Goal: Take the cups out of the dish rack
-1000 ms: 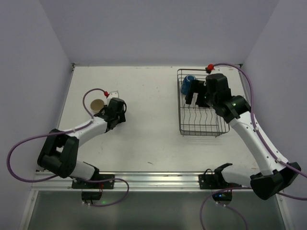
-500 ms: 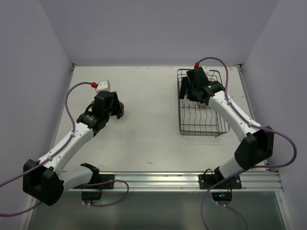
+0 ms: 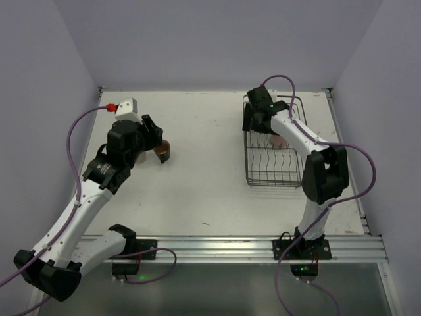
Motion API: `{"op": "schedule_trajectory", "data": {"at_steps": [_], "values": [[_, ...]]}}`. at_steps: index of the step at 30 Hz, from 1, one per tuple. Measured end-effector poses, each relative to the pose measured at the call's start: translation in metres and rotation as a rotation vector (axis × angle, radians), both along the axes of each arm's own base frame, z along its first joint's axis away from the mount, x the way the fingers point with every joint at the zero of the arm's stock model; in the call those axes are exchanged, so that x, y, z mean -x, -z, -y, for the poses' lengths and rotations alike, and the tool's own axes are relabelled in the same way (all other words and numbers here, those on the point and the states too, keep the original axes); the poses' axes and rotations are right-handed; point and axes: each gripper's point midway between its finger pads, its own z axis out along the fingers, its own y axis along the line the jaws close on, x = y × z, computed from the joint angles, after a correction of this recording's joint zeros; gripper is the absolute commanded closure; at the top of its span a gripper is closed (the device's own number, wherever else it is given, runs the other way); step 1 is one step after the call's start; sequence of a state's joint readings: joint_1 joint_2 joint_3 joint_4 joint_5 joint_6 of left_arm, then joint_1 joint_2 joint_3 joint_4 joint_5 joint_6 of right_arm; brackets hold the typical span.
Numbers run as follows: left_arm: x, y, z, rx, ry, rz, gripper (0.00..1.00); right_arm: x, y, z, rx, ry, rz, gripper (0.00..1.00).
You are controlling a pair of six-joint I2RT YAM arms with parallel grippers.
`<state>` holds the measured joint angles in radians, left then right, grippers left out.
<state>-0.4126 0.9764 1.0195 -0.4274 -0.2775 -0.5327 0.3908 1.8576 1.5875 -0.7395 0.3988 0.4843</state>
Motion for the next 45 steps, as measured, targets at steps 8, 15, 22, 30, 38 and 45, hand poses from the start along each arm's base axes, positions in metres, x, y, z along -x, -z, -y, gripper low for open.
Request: {"op": "schedule_trajectory", "data": {"at_steps": [8, 15, 22, 30, 38, 45], "values": [[0.009, -0.011, 0.005, 0.027, 0.044, 0.025, 0.44, -0.029, -0.008, 0.003, 0.003, 0.009, 0.043, 0.12], [0.007, -0.01, 0.005, 0.008, 0.05, 0.022, 0.44, -0.041, 0.009, 0.008, 0.012, 0.017, 0.034, 0.16], [0.003, -0.003, 0.006, -0.011, 0.055, 0.002, 0.44, -0.048, 0.014, 0.01, 0.007, 0.022, 0.059, 0.19], [0.002, -0.001, 0.006, -0.025, 0.059, 0.002, 0.44, -0.044, 0.034, 0.015, 0.018, 0.021, 0.04, 0.21], [0.002, -0.002, 0.006, -0.025, 0.06, 0.005, 0.44, -0.043, 0.044, 0.015, 0.024, 0.017, 0.032, 0.24], [0.005, -0.007, 0.005, -0.019, 0.06, 0.02, 0.44, -0.045, 0.047, 0.015, 0.022, 0.015, 0.031, 0.33]]}}
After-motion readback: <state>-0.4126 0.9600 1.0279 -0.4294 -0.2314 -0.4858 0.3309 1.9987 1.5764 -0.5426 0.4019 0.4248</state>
